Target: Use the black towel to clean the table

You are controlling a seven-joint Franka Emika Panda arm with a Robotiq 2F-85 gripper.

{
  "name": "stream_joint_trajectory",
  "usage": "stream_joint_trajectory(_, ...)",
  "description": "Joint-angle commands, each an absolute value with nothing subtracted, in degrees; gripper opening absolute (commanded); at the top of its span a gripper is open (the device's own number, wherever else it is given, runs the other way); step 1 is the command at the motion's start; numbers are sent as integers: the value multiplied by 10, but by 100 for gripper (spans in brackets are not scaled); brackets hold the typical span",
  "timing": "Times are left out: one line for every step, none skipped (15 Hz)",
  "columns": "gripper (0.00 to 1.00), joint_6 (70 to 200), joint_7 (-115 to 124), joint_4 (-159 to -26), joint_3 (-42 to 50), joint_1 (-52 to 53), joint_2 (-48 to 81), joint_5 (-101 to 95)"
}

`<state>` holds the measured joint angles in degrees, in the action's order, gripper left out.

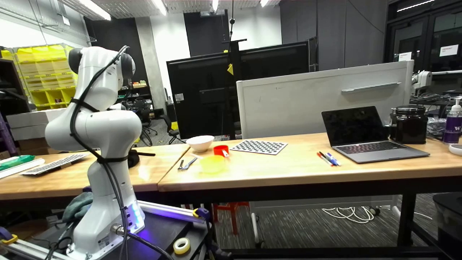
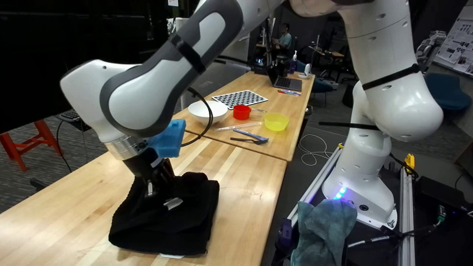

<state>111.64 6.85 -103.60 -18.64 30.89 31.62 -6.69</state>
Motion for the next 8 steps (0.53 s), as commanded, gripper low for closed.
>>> stream_joint_trajectory(4, 1093, 84, -933, -179, 350, 418, -88)
stream_joint_trajectory(4, 1078, 82, -911, -176, 358, 429, -91)
stream_joint_trajectory(4, 1065, 80, -891, -174, 365, 441, -91)
stream_joint_trajectory(4, 1053, 78, -872, -172, 371, 451, -91)
stream_joint_trajectory(4, 1041, 76, -855, -170, 376, 460, -90)
stream_joint_trajectory(4, 1031, 74, -839, -167, 381, 468, -89)
stream_joint_trajectory(4, 1023, 73, -827, -165, 384, 475, -87)
stream_joint_trajectory(4, 1015, 72, -817, -162, 386, 479, -85)
